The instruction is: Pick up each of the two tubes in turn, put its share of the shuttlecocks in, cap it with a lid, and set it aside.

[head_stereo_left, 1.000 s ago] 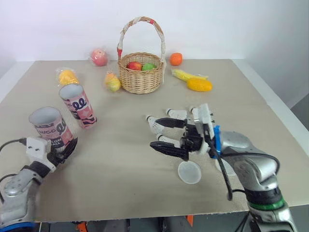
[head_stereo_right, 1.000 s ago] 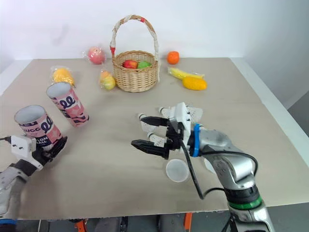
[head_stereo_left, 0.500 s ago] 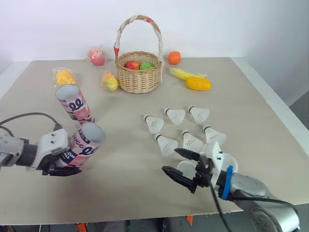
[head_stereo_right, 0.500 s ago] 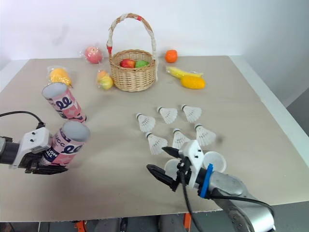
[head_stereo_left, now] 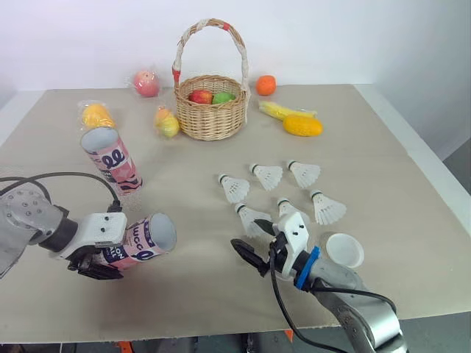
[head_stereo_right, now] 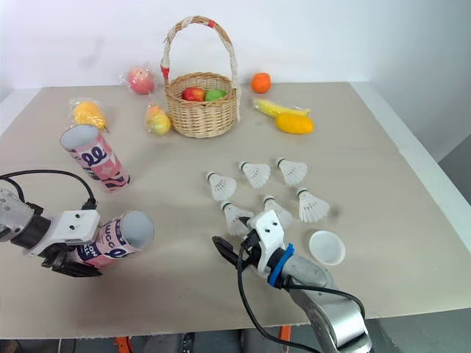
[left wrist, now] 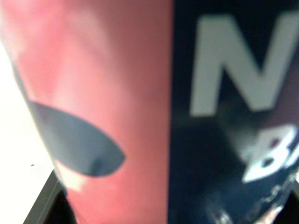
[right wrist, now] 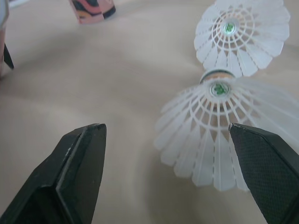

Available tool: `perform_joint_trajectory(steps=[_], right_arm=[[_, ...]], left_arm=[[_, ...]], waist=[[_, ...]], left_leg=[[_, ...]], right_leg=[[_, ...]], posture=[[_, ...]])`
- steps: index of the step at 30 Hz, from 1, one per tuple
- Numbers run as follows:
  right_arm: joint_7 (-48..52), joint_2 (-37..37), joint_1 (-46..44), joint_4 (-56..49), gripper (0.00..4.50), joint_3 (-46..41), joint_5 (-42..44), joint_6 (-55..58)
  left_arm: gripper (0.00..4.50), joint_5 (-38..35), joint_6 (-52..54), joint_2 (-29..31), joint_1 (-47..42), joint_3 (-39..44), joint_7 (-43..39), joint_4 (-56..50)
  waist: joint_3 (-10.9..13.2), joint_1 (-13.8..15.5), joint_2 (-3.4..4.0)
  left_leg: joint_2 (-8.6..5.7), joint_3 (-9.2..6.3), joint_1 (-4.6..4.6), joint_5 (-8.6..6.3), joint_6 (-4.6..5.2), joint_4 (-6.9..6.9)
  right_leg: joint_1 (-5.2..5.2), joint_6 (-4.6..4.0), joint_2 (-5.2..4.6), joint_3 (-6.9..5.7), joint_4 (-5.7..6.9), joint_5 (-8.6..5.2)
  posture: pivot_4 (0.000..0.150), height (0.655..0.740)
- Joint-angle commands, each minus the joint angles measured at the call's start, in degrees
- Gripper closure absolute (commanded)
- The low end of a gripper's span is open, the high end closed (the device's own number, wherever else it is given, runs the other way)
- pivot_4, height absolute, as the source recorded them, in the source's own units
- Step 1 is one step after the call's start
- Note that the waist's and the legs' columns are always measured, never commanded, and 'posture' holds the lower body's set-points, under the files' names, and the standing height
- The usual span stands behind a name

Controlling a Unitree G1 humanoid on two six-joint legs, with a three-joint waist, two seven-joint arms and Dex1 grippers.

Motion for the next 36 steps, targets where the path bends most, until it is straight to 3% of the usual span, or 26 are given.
perform_joint_trajectory(steps=[1, 5, 11, 12, 20, 24, 28, 36], right_arm=[[-0.17, 1.06, -0.94, -0.47, 0.0, 0.29, -0.18, -1.09], [-0.58, 2.36, -1.45, 0.83, 1.24, -0.07, -0.2, -1.3], [-0.44, 3.55, -2.09, 2.78, 4.33, 0.34, -0.84, -2.21], [-0.4, 3.69, -2.21, 3.02, 4.46, 0.34, -0.92, -2.32], [1.3, 4.01, -2.27, 1.97, 4.46, -0.22, 0.7, -2.73], [6.81, 1.02, -3.44, -3.96, 4.46, -2.97, 8.14, -0.43], [13.49, -3.99, -10.69, -5.59, 4.46, -3.64, 13.75, 2.79], [25.67, -7.63, -29.31, 7.39, 4.46, 6.87, 5.33, -3.2]], left_arm=[[1.57, 3.2, -0.48, 0.2, -0.78, -0.75, 0.75, 1.12], [1.6, 2.75, 0.81, -0.3, -1.57, -0.47, 0.81, -0.3], [1.6, 2.82, 1.34, -0.82, -1.5, -0.41, 0.6, 0.05], [1.6, 2.98, 1.29, -0.89, -1.61, -0.49, 0.6, 0.24], [1.6, 3.22, 1.65, -2.48, -3.41, -1.47, 0.11, 1.03], [1.6, 3.74, 1.93, -3.09, -4.78, -2.28, -0.29, 1.74], [1.6, 4.5, 2.39, -4.07, -7.74, -3.65, -1.5, 2.87], [1.6, 7.85, 1.78, -7.52, -15.81, -8.15, -3.64, 8.27]], waist=[[0.0, 0.0, 0.0], [0.0, 0.0, 0.0], [0.0, 0.01, 0.0], [0.0, 0.02, 0.0], [0.0, 0.08, 0.0], [0.01, 0.13, 0.02], [0.01, 0.11, 0.02], [0.01, 0.11, -0.01]], left_leg=[[0.0, 0.0, 0.05, 0.01, 0.01, 0.01], [0.02, -0.02, 0.19, 0.05, 0.05, 0.09], [0.05, -0.03, 0.23, 0.07, 0.08, 0.09], [0.04, -0.03, 0.23, 0.07, 0.08, 0.09], [0.03, -0.04, 0.23, 0.08, 0.07, 0.1], [-0.03, -0.03, 0.22, 0.08, 0.07, 0.13], [-0.03, -0.04, 0.23, 0.11, 0.11, 0.19], [-0.03, -0.19, 0.18, 0.28, 0.35, 0.24]], right_leg=[[0.0, -0.04, 0.01, 0.01, 0.11, -0.02], [-0.01, -0.16, 0.06, 0.02, 0.45, -0.09], [0.0, -0.2, 0.1, 0.02, 0.52, -0.1], [0.0, -0.2, 0.09, 0.03, 0.52, -0.11], [0.01, -0.19, 0.09, 0.03, 0.53, -0.1], [0.02, -0.16, 0.03, 0.04, 0.53, -0.09], [0.05, -0.11, 0.04, 0.04, 0.54, -0.03], [0.06, -0.27, 0.15, -0.04, 0.53, 0.13]], posture=[[0.15, 0.74], [0.15, 0.74], [0.15, 0.74], [0.15, 0.74], [0.15, 0.74], [0.15, 0.74], [0.15, 0.74], [0.15, 0.74]])
